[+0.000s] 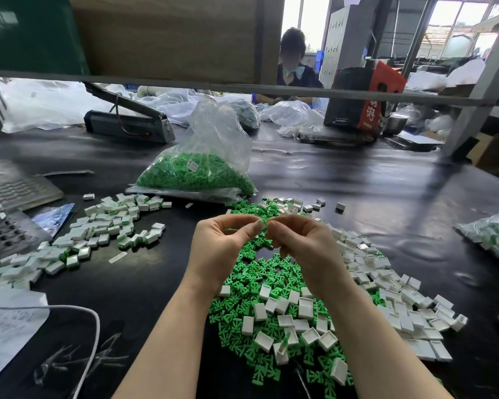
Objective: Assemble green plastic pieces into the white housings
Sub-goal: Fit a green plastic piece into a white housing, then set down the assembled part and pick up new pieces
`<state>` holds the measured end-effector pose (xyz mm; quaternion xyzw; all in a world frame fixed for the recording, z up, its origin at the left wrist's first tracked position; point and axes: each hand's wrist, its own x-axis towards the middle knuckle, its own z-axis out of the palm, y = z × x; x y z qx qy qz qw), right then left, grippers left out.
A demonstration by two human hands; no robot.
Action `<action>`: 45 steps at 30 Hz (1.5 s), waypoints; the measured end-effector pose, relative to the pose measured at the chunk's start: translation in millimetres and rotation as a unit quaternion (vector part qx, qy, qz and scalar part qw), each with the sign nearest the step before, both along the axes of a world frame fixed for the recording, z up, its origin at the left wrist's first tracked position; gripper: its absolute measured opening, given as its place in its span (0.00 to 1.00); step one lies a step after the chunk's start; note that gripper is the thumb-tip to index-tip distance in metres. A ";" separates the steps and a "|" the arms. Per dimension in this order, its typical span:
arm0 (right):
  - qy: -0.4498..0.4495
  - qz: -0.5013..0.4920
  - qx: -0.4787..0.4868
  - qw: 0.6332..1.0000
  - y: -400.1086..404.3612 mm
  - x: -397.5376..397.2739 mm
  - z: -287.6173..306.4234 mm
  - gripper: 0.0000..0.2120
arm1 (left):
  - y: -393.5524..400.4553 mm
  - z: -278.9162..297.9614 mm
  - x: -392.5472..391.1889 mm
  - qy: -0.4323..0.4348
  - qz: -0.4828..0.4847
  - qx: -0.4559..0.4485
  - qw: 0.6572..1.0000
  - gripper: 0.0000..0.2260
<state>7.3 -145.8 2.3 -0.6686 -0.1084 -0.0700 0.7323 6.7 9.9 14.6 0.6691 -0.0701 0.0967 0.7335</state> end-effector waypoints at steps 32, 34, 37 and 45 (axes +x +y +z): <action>0.108 -0.267 -0.600 0.746 -50.3 12.4 -19.8 0.18 | 88.4 -25.9 35.3 0.241 0.206 -0.417 0.852 0.08; 0.111 -0.251 -0.604 0.748 -49.7 11.9 -20.7 0.23 | 91.5 -25.2 34.9 0.212 0.204 -0.430 0.854 0.07; 0.145 -0.240 -0.613 0.739 -48.5 11.4 -23.3 0.28 | 90.3 -22.2 33.7 0.191 0.197 -0.426 0.862 0.07; 0.158 -0.261 -0.662 0.684 -51.6 9.7 -22.4 0.24 | 64.0 -19.0 32.5 0.184 0.160 -0.318 0.916 0.06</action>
